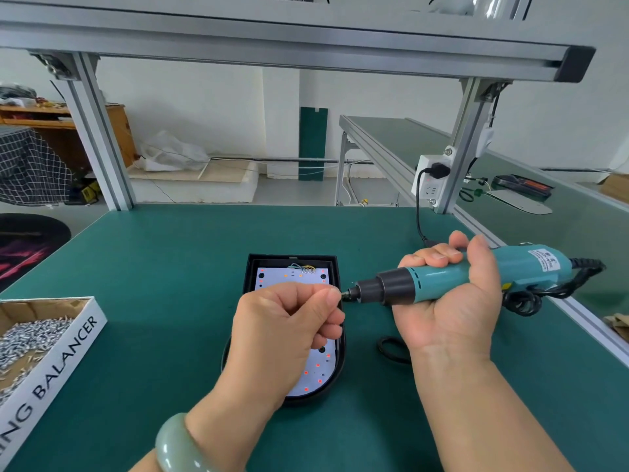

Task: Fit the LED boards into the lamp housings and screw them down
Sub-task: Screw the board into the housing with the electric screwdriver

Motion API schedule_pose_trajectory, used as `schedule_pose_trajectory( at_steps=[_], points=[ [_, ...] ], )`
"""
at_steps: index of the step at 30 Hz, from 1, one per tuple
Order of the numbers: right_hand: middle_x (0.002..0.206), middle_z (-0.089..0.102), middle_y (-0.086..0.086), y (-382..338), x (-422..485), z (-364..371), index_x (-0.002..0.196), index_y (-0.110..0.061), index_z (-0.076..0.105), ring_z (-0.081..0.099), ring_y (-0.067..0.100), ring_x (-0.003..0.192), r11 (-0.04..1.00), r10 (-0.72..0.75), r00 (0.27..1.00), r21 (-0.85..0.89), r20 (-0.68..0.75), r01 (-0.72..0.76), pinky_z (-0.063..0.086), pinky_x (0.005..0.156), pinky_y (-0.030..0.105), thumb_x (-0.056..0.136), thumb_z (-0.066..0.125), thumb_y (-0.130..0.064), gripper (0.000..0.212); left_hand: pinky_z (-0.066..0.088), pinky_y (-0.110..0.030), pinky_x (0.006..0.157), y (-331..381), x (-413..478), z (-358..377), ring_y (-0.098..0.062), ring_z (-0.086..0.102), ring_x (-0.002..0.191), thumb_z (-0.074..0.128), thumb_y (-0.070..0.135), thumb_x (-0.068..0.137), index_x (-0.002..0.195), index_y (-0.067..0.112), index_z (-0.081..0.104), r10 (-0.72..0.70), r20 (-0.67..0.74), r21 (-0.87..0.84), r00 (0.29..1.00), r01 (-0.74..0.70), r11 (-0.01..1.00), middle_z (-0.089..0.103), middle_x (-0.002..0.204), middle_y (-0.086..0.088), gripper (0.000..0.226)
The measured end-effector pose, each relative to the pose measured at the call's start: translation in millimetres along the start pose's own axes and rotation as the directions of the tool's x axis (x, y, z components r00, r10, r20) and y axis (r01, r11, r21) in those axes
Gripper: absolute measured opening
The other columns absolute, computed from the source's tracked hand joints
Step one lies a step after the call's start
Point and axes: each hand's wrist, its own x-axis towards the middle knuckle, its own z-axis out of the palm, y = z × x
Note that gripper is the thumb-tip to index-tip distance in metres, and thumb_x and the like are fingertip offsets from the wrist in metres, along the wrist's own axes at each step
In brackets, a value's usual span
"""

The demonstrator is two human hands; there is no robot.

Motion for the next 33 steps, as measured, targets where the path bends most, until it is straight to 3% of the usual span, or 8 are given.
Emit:
schedule_pose_trajectory(
  at_steps=[5,11,17,20,26,29,31,33],
  points=[
    [0.059,0.046,-0.011,2,0,0,0.082,-0.018,0.054,0.045,0.005,0.048,1.000,0.012,0.999,0.009,-0.045,-0.012,0.041,0.051,0.019,0.091,0.057,-0.029,0.015,0.047,-0.016,0.046,-1,1,3,-0.009,0.063,0.050,0.069,0.018,0.082,0.057,0.016,0.073,-0.036,-0.007,-0.083,0.999,0.035,0.996,0.070,0.060,-0.004,0.026],
    [0.058,0.046,-0.011,2,0,0,0.083,-0.018,0.053,0.045,0.005,0.047,1.000,-0.002,0.999,-0.014,-0.046,0.001,0.041,0.052,0.018,0.092,0.056,-0.029,0.014,0.047,-0.014,0.046,-2,0,1,-0.007,0.064,0.050,0.069,0.013,0.083,0.060,0.022,0.075,0.012,-0.011,-0.019,1.000,-0.012,1.000,0.071,0.061,-0.002,0.025],
    [0.058,0.045,-0.011,2,0,0,0.081,-0.017,0.053,0.045,0.005,0.047,1.000,0.003,0.999,-0.017,-0.045,-0.003,0.041,0.052,0.018,0.092,0.056,-0.028,0.016,0.049,-0.016,0.050,-2,5,-4,-0.009,0.066,0.055,0.068,0.015,0.082,0.074,0.027,0.076,-0.009,0.076,-0.049,0.997,0.013,0.999,0.073,0.067,-0.003,0.016],
    [0.058,0.046,-0.010,-1,2,1,0.081,-0.017,0.054,0.045,0.006,0.047,1.000,0.005,0.999,0.004,-0.045,-0.005,0.042,0.051,0.018,0.093,0.056,-0.028,0.016,0.051,-0.017,0.053,-1,5,-7,-0.012,0.068,0.060,0.068,0.028,0.074,0.077,0.026,0.078,-0.010,0.163,-0.113,0.987,0.029,0.993,0.074,0.074,-0.006,0.011],
    [0.058,0.046,-0.011,-1,2,0,0.081,-0.017,0.053,0.045,0.005,0.047,1.000,0.006,0.999,0.003,-0.038,-0.006,0.042,0.053,0.019,0.093,0.055,-0.028,0.016,0.052,-0.017,0.054,-7,8,-10,-0.014,0.070,0.063,0.060,0.007,0.089,0.074,0.023,0.078,0.017,0.150,-0.061,0.988,-0.008,0.998,0.075,0.075,-0.007,0.028],
    [0.058,0.046,-0.011,-2,3,-1,0.081,-0.018,0.054,0.045,0.005,0.047,1.000,0.000,0.999,0.000,-0.034,0.000,0.042,0.053,0.018,0.093,0.056,-0.028,0.016,0.052,-0.017,0.057,-4,8,-12,-0.013,0.071,0.069,0.066,0.024,0.083,0.083,0.022,0.076,0.038,0.214,-0.015,0.976,-0.035,0.999,0.076,0.081,-0.003,0.010],
    [0.058,0.046,-0.010,-4,4,-2,0.081,-0.018,0.054,0.046,0.006,0.048,1.000,-0.016,0.999,-0.007,-0.039,0.015,0.043,0.053,0.018,0.093,0.056,-0.027,0.016,0.053,-0.017,0.060,-1,9,-17,-0.012,0.072,0.076,0.072,0.046,0.069,0.094,0.027,0.072,0.057,0.224,0.055,0.973,-0.071,0.996,0.076,0.087,0.004,0.031],
    [0.058,0.046,-0.010,-7,7,-2,0.080,-0.018,0.053,0.046,0.006,0.048,0.999,-0.038,0.998,-0.019,-0.052,0.037,0.043,0.053,0.018,0.093,0.056,-0.026,0.015,0.056,-0.022,0.066,0,18,-26,-0.011,0.071,0.079,0.073,0.050,0.071,0.098,0.029,0.071,0.095,0.046,0.154,0.994,-0.101,0.983,0.075,0.086,0.008,0.034]
  ],
)
